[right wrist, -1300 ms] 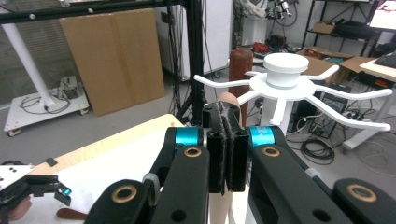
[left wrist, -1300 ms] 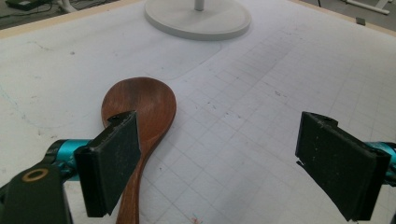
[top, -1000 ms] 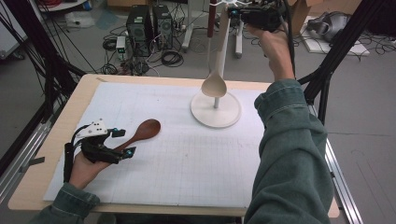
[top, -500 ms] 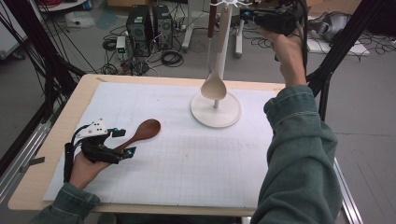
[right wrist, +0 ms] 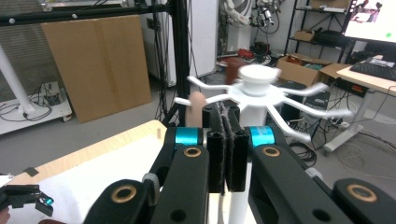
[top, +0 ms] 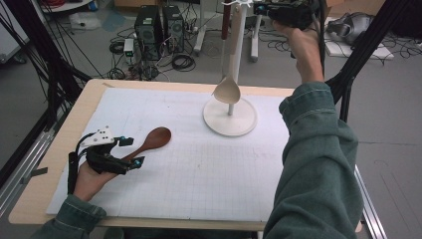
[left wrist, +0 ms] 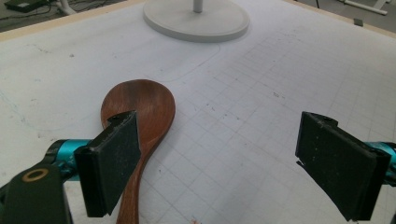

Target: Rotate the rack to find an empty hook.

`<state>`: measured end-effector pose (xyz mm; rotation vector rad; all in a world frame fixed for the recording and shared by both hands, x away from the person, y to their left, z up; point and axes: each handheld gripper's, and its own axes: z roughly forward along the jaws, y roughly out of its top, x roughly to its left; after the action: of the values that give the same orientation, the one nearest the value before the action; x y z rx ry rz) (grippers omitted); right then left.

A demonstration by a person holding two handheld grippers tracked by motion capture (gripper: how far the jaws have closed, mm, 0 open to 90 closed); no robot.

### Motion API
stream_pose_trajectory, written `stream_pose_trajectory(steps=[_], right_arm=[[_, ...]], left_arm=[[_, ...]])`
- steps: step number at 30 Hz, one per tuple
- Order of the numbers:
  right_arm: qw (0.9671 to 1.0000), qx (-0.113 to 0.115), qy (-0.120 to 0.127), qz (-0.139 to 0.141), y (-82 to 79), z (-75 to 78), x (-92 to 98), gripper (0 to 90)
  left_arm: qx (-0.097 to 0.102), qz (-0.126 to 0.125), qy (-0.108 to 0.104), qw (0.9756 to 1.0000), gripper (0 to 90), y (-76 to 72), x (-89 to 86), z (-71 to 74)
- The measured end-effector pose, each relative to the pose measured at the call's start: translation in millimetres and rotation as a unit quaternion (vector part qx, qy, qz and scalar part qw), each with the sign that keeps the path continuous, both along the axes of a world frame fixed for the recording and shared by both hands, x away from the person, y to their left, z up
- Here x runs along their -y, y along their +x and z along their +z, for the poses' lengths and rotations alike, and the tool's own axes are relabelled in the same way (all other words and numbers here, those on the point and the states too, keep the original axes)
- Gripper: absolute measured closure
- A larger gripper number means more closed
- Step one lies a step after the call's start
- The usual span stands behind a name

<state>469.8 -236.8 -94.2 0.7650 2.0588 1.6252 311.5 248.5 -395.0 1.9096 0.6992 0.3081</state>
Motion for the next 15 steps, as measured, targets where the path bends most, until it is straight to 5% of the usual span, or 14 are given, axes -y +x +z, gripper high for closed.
stream_pose_trajectory(steps=[15], right_arm=[[1.0,-0.003,-0.003,-0.009,-0.7,-2.9,-22.2,89.8]], left_arm=[[-0.002,-0.001,-0.002,1.0,14.4,-0.7,-0.2,0.4]])
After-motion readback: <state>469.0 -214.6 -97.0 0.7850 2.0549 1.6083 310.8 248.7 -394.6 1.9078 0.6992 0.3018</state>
